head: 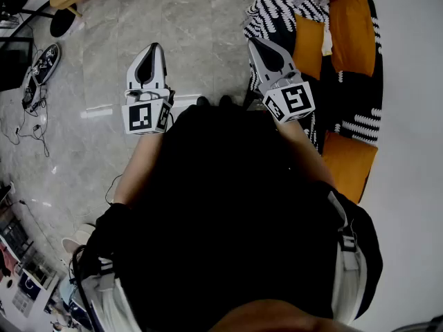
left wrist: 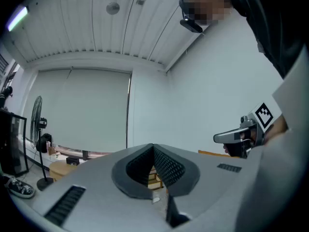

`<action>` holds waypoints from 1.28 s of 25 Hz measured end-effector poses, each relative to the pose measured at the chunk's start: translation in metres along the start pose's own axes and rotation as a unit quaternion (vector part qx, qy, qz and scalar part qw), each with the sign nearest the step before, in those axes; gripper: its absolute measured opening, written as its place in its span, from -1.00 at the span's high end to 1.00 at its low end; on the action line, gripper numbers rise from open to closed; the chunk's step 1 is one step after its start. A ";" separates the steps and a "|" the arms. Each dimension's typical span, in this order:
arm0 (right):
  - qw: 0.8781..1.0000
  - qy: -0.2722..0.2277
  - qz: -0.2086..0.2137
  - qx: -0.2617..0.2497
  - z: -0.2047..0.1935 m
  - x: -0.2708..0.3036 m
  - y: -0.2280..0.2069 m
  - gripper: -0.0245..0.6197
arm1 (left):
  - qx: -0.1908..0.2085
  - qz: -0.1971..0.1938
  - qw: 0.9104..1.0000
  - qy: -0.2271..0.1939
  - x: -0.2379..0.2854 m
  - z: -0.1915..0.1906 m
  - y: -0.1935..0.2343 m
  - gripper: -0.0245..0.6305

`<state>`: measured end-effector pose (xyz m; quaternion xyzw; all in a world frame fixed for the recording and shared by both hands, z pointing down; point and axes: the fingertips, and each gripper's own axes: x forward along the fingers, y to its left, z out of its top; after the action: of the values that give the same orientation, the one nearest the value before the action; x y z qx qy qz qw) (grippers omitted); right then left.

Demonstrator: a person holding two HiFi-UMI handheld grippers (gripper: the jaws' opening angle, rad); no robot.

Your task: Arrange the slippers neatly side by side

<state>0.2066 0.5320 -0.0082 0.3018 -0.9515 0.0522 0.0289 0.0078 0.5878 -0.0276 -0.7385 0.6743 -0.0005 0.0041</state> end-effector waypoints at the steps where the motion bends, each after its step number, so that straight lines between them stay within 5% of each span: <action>1: 1.000 0.001 -0.004 0.004 0.001 0.000 -0.003 0.83 | -0.002 0.003 1.000 0.000 0.002 0.000 0.001 0.89; 20: 0.997 -0.017 0.006 0.074 -0.017 -0.021 -0.035 0.82 | -0.021 0.009 1.000 0.020 0.001 -0.005 -0.026 0.89; 32: 0.998 -0.008 -0.005 0.069 -0.025 0.001 -0.051 0.82 | -0.023 -0.005 0.999 0.033 0.022 -0.020 -0.020 0.89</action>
<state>0.2360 0.4934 0.0207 0.3078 -0.9445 0.1149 0.0007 0.0291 0.5677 -0.0079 -0.7415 0.6700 -0.0092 -0.0353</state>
